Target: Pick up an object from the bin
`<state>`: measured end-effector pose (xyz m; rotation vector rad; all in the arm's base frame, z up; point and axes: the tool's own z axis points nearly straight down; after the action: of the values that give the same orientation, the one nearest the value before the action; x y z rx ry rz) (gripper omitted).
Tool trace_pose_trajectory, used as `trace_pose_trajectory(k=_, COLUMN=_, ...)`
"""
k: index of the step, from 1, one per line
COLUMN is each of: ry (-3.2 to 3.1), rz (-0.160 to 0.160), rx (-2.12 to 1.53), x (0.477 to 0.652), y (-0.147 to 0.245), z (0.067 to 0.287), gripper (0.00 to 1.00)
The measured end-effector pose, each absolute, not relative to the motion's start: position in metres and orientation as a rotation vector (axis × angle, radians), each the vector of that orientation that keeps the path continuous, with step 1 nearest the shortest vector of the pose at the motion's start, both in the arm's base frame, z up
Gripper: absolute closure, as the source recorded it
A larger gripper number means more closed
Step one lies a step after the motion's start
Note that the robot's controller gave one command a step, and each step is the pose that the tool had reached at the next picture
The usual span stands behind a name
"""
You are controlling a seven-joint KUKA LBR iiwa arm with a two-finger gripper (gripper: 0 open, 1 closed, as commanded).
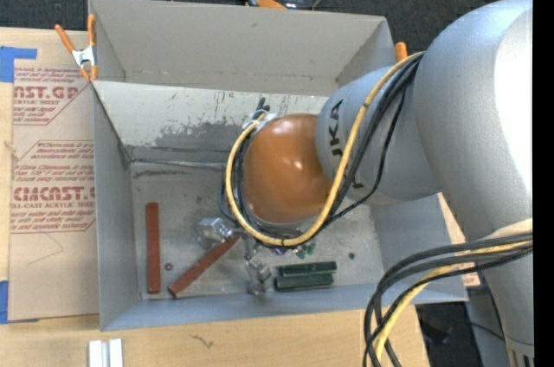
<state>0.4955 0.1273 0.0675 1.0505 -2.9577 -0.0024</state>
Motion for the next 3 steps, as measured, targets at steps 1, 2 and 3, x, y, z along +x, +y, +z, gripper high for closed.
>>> trace_pose_trajectory(k=1, ry=-2.963, rz=-0.003, rx=1.049, x=0.497, y=0.128, z=0.070, gripper=1.00)
trace_pose_trajectory(k=2, ry=-2.972, rz=-0.003, rx=1.049, x=0.494, y=0.175, z=0.202, gripper=1.00)
trace_pose_trajectory(k=3, ry=-3.114, rz=-0.003, rx=0.418, x=0.501, y=0.219, z=0.165, gripper=1.00)
